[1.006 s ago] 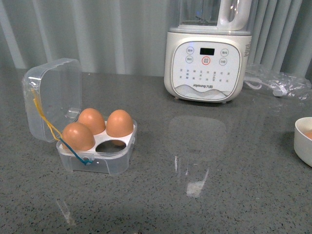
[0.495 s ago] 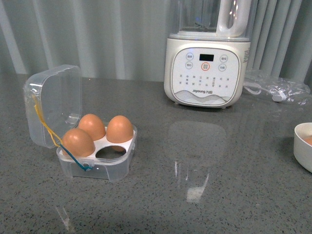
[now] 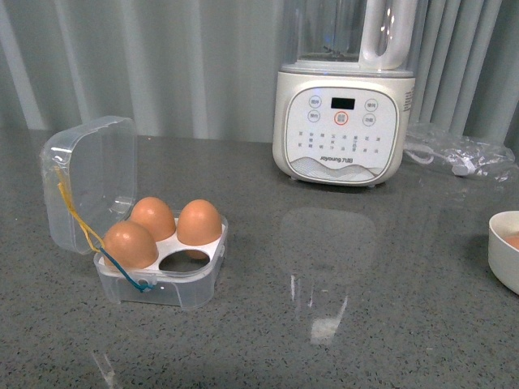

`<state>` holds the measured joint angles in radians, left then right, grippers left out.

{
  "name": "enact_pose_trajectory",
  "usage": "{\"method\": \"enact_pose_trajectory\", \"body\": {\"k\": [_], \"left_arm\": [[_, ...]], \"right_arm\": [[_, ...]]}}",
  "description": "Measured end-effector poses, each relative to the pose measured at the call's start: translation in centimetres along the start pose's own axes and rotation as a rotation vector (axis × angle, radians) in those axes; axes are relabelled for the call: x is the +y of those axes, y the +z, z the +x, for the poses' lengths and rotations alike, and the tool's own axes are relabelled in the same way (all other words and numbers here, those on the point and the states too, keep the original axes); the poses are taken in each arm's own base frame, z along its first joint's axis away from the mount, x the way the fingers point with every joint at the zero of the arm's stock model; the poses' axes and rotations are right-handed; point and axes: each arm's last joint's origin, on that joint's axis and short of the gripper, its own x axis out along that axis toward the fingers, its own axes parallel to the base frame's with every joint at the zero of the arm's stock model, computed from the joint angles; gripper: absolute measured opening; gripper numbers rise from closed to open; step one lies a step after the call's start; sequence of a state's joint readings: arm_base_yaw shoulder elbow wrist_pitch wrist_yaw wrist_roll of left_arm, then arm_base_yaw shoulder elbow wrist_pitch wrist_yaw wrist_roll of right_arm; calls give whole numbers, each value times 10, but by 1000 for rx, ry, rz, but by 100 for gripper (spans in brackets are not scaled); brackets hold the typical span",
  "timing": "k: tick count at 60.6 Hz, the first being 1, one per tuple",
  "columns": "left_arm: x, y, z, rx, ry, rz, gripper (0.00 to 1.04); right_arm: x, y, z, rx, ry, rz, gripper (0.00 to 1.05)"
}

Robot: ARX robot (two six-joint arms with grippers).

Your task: Put egg into box

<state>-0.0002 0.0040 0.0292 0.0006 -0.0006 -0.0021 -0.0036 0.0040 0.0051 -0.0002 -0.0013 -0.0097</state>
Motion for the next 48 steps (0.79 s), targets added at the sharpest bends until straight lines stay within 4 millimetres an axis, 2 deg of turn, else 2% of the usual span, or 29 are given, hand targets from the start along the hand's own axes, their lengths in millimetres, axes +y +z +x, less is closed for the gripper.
{"method": "enact_pose_trajectory", "body": {"k": [13, 20, 25, 33, 38, 40, 48], "left_arm": [[0, 0, 0, 0, 0, 0, 98], [0, 0, 0, 0, 0, 0, 98], [0, 0, 0, 0, 0, 0, 98], [0, 0, 0, 0, 0, 0, 98], [0, 0, 0, 0, 0, 0, 98], [0, 0, 0, 0, 0, 0, 98], [0, 0, 0, 0, 0, 0, 98]], "right_arm": [[0, 2, 0, -20, 36, 29, 98], [-2, 10, 4, -70, 74, 75, 98], [-9, 25, 14, -103, 59, 84, 98], [-19, 59, 41, -154, 3, 69, 98], [-26, 77, 81, -95, -35, 64, 98], [-29, 77, 99, -36, -48, 62, 98], [-28, 75, 145, 129, -40, 32, 98]]}}
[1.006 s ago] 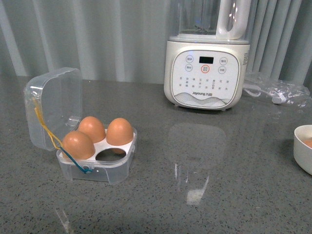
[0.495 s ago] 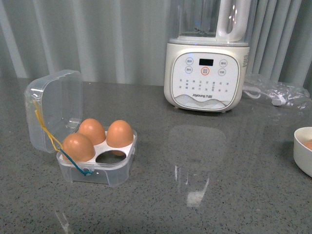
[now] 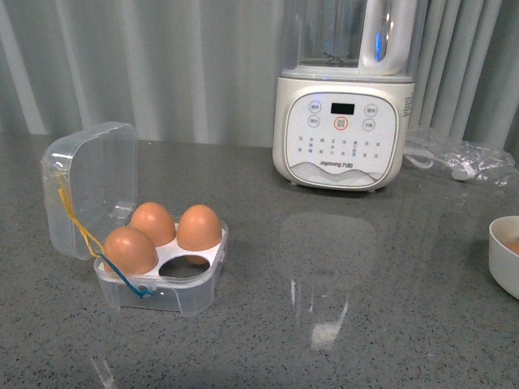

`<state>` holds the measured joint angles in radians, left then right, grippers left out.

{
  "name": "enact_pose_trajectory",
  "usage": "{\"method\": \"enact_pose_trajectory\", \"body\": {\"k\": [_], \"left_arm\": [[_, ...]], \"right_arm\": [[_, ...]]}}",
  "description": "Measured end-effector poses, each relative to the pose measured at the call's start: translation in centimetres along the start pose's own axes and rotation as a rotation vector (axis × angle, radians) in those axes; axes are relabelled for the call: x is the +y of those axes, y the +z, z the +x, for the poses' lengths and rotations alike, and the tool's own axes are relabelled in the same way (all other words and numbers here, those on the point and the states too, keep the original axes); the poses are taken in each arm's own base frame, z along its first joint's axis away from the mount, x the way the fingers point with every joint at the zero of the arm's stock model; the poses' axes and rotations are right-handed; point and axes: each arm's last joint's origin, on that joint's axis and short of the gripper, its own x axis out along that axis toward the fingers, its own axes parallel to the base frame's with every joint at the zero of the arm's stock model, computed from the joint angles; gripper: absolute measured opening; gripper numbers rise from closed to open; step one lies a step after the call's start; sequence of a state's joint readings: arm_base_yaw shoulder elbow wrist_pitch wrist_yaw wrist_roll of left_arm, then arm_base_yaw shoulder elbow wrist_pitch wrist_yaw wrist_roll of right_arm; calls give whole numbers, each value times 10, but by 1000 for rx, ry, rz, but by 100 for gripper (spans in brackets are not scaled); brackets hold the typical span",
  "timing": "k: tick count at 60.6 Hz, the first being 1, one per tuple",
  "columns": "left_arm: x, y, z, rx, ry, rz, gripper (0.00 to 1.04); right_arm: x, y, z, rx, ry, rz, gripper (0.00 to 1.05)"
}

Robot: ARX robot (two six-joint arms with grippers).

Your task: Put egg into box

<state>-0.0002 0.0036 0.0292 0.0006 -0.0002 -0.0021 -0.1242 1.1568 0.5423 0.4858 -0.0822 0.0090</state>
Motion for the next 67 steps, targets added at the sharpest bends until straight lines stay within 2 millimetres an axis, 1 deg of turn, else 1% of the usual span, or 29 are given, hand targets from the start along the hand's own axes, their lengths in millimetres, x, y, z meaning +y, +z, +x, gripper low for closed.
{"method": "enact_pose_trajectory", "body": {"k": [3, 9, 20, 49, 67], "left_arm": [[0, 0, 0, 0, 0, 0, 98], [0, 0, 0, 0, 0, 0, 98], [0, 0, 0, 0, 0, 0, 98], [0, 0, 0, 0, 0, 0, 98], [0, 0, 0, 0, 0, 0, 98]], "right_arm": [[2, 2, 11, 23, -3, -21, 98], [6, 4, 26, 63, 15, -48, 98], [11, -1, 41, 143, 41, -53, 98], [13, -20, 52, 264, 77, -28, 98], [13, -23, 53, 280, 86, -29, 98]]}}
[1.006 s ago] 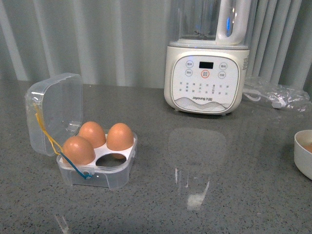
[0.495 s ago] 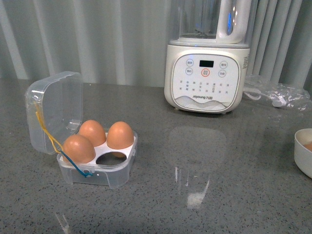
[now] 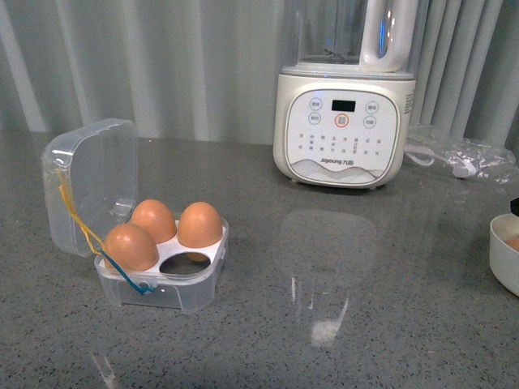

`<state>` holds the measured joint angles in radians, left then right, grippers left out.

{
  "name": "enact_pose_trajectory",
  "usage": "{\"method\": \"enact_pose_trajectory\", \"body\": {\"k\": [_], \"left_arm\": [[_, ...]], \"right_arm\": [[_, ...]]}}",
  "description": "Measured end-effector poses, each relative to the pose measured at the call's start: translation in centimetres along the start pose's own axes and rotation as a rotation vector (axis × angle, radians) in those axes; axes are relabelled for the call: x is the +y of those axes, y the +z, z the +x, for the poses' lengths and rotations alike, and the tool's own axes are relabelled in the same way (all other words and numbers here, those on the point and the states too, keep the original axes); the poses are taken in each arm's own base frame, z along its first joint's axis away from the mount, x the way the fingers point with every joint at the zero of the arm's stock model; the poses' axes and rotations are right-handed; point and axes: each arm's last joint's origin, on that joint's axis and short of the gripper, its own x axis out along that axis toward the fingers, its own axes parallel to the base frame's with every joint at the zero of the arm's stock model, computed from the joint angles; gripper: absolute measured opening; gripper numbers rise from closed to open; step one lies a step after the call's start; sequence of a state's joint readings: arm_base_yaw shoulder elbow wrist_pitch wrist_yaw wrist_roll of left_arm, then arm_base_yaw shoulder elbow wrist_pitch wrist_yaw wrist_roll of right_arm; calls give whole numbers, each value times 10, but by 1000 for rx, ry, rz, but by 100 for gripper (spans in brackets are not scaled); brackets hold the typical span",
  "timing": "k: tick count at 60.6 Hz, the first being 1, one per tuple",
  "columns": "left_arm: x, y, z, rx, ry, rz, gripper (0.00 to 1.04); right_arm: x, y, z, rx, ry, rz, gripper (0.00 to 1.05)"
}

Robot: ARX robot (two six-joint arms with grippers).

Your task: Put egg into box

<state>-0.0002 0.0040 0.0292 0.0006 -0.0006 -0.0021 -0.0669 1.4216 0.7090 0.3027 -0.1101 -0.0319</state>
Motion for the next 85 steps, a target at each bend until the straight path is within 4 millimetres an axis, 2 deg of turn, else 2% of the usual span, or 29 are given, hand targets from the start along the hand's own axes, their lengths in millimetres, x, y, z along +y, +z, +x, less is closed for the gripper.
{"method": "enact_pose_trajectory", "body": {"k": [4, 18, 26, 59, 76, 85], "left_arm": [[0, 0, 0, 0, 0, 0, 98], [0, 0, 0, 0, 0, 0, 98], [0, 0, 0, 0, 0, 0, 98], [0, 0, 0, 0, 0, 0, 98], [0, 0, 0, 0, 0, 0, 98], [0, 0, 0, 0, 0, 0, 98]], "right_arm": [[0, 0, 0, 0, 4, 1, 95], [1, -1, 0, 5, 15, 0, 56], [1, -1, 0, 5, 22, -2, 40], [3, 6, -9, -2, 35, -3, 40], [10, 31, -12, -65, 56, -19, 40], [22, 51, -12, -110, 94, -35, 40]]}}
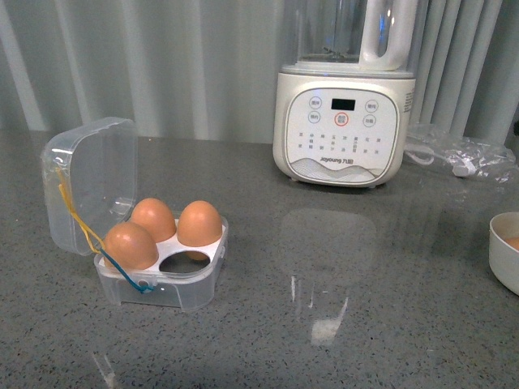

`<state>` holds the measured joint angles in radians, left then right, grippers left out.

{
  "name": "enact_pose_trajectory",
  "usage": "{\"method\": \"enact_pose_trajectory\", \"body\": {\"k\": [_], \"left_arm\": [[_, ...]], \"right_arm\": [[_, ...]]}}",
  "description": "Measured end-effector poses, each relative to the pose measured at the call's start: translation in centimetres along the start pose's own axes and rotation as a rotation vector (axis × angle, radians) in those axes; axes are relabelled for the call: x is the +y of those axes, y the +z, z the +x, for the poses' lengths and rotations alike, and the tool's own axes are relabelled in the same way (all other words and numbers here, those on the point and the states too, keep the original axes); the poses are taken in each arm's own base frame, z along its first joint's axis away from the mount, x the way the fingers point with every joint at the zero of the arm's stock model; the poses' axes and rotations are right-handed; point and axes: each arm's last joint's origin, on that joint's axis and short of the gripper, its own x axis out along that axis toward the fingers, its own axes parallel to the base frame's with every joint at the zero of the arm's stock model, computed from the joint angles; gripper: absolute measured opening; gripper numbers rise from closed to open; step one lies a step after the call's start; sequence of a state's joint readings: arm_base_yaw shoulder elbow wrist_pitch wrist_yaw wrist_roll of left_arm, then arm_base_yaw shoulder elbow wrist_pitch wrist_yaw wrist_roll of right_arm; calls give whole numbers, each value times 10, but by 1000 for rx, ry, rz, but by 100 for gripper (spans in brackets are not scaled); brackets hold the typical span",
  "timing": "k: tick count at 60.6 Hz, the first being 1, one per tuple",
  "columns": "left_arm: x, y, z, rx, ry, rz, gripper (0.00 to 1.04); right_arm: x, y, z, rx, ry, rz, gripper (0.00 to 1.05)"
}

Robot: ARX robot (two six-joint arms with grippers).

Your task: Put egg into box

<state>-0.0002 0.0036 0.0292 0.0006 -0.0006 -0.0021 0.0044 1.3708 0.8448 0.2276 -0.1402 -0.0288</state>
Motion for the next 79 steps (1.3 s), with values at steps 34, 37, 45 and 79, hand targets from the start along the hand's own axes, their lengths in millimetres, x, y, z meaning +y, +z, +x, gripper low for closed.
{"method": "enact_pose_trajectory", "body": {"k": [34, 37, 45, 79], "left_arm": [[0, 0, 0, 0, 0, 0, 98], [0, 0, 0, 0, 0, 0, 98], [0, 0, 0, 0, 0, 0, 98], [0, 0, 0, 0, 0, 0, 98]], "right_arm": [[139, 25, 29, -27, 452, -89, 40], [151, 22, 30, -15, 496, -97, 40], [173, 16, 34, 6, 563, -115, 40], [216, -4, 43, 57, 691, -148, 40]]}}
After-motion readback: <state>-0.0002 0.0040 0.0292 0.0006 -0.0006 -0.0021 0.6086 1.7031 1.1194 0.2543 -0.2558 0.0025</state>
